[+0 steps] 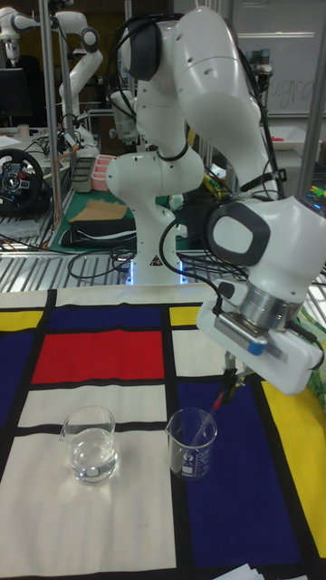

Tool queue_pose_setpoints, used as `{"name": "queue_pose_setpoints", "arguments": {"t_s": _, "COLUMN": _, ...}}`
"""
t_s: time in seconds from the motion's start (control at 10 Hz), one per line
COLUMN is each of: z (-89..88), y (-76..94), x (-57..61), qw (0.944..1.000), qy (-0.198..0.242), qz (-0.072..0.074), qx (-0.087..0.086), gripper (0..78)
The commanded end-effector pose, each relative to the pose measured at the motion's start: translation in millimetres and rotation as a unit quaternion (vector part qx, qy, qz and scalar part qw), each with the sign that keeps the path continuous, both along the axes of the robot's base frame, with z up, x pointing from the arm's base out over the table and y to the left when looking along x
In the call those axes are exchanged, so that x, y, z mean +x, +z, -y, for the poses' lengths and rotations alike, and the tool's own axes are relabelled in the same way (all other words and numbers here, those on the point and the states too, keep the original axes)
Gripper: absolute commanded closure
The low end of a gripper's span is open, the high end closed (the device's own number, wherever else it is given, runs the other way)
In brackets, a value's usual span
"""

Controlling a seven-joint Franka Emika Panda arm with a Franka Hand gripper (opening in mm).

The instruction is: Transfer liquid using a dropper

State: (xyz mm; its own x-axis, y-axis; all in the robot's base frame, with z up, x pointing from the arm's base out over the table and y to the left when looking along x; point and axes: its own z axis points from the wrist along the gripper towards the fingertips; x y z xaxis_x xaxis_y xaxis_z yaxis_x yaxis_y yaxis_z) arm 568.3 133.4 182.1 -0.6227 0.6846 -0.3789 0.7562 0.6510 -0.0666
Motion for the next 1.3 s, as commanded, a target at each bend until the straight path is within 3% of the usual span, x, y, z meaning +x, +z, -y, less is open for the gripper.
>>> {"name": "queue_pose_setpoints", "arguments": {"t_s": 0.1, "z": 21.1, "y": 70.6, "x": -6.8, "qw": 0.9961, "qy": 0.051, "qz": -0.071, "qx": -0.013, "gripper": 76.5}}
{"name": "queue_pose_setpoints", "arguments": {"t_s": 0.2, "z": 26.9, "y": 81.8, "x": -8.1, "qw": 0.9949, "qy": 0.06, "qz": -0.081, "qx": 0.003, "gripper": 76.5}}
{"name": "queue_pose_setpoints", "arguments": {"t_s": 0.4, "z": 33.3, "y": 91.5, "x": -6.7, "qw": 0.9937, "qy": 0.066, "qz": -0.089, "qx": 0.015, "gripper": 76.5}}
{"name": "queue_pose_setpoints", "arguments": {"t_s": 0.6, "z": 34.9, "y": 93.6, "x": -5.7, "qw": 0.9918, "qy": 0.073, "qz": -0.1, "qx": 0.032, "gripper": 76.5}}
{"name": "queue_pose_setpoints", "arguments": {"t_s": 0.8, "z": 34.9, "y": 93.6, "x": -5.7, "qw": 0.9882, "qy": 0.077, "qz": -0.12, "qx": 0.057, "gripper": 76.5}}
{"name": "queue_pose_setpoints", "arguments": {"t_s": 1.3, "z": 35.1, "y": 93.8, "x": -5.5, "qw": 0.9814, "qy": 0.081, "qz": -0.152, "qx": 0.084, "gripper": 76.5}}
